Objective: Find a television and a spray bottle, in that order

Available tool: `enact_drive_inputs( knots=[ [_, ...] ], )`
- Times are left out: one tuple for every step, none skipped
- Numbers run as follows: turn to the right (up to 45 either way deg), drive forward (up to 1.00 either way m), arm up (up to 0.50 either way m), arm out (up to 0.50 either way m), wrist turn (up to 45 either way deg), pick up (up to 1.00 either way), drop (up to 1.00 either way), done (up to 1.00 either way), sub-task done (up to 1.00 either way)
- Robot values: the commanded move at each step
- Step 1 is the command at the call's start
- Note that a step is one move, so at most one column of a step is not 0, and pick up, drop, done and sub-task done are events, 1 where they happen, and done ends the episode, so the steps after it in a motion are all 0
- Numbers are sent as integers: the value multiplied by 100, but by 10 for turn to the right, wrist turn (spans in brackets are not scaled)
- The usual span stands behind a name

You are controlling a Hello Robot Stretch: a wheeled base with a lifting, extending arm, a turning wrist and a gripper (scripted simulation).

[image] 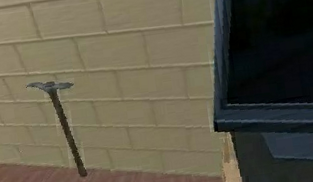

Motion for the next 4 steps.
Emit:
enact_drive_inputs(
  knots=[
    [-450,0,0,0,0,0,0,0,0],
    [-360,0,0,0,0,0,0,0,0],
    [0,100,0,0,0,0,0,0,0],
    [0,100,0,0,0,0,0,0,0]
  ],
)
